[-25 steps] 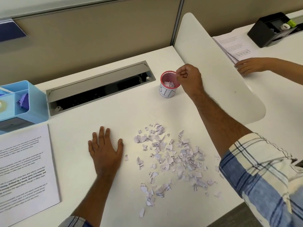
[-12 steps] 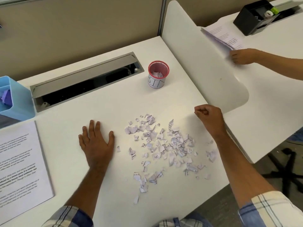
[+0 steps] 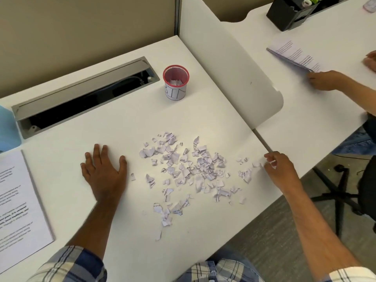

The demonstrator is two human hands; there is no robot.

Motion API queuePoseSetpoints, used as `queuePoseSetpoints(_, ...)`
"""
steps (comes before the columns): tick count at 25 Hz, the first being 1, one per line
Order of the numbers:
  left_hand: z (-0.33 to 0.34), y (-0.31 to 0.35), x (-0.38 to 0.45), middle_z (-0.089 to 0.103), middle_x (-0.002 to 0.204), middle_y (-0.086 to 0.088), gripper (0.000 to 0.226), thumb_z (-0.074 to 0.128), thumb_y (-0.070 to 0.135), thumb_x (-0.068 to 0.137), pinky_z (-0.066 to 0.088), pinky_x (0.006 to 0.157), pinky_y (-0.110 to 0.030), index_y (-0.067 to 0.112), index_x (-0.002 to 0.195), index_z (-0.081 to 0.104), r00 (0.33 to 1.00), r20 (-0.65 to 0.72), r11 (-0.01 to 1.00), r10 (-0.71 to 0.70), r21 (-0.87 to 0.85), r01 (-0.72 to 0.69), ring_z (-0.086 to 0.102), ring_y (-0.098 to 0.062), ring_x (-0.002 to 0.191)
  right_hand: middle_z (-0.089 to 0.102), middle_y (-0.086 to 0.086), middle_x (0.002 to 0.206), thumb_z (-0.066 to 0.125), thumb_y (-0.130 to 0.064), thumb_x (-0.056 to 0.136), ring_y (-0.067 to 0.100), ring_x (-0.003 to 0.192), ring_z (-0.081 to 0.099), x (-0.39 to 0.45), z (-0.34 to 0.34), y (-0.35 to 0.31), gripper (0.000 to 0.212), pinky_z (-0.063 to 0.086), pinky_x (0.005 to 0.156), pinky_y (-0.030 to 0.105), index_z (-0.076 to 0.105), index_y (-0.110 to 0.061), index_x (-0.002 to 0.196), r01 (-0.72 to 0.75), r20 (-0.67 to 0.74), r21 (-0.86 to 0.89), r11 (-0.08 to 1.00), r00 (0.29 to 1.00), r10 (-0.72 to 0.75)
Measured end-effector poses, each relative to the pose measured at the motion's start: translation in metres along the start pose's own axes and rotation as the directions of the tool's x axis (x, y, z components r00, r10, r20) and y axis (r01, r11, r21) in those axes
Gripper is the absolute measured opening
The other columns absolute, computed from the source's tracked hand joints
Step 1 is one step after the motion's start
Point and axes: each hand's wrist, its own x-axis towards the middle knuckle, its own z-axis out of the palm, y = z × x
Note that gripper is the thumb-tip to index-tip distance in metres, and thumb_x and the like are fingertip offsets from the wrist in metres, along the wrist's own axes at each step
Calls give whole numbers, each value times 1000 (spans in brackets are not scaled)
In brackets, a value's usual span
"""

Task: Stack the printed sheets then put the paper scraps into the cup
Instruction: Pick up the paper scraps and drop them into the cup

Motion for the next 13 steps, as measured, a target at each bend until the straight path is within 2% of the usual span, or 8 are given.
queuePoseSetpoints(3, 0, 0, 0, 29, 170, -3, 67, 43, 55, 98, 10, 129, -56, 17, 154, 39, 1000, 8, 1000, 3, -6, -3, 18, -36, 159, 57, 1, 118, 62, -16, 97, 19, 103, 61, -6, 4, 13, 30, 48, 85, 32, 60, -23, 126, -75, 53, 30, 997, 996, 73)
queuePoseSetpoints(7, -1, 1, 0, 29, 170, -2, 67, 44, 54, 98, 9, 129, -56, 17, 153, 39, 1000, 7, 1000, -2, -12, 2, 17, -36, 158, 57, 6, 119, 69, -17, 93, 19, 101, 62, -6, 15, -2, 37, 51, 88, 33, 61, -18, 129, -19, 86, 49, 999, 996, 15)
queuePoseSetpoints(10, -1, 1, 0, 28, 170, -3, 67, 43, 55, 98, 9, 129, -55, 17, 154, 38, 1000, 9, 1000, 1, -13, -1, 17, -36, 159, 52, 2, 123, 73, -27, 91, 18, 104, 61, -1, 25, -19, 41, 49, 90, 30, 61, -25, 130, 5, 109, 41, 999, 994, -10)
queuePoseSetpoints(13, 0, 0, 0, 28, 170, -3, 68, 43, 55, 98, 9, 129, -56, 17, 154, 38, 1000, 9, 1000, 2, -12, -2, 17, -36, 159, 48, -2, 119, 76, -34, 88, 17, 103, 59, 0, 38, -37, 44, 52, 93, 33, 61, -33, 129, 95, 115, 9, 995, 989, -95)
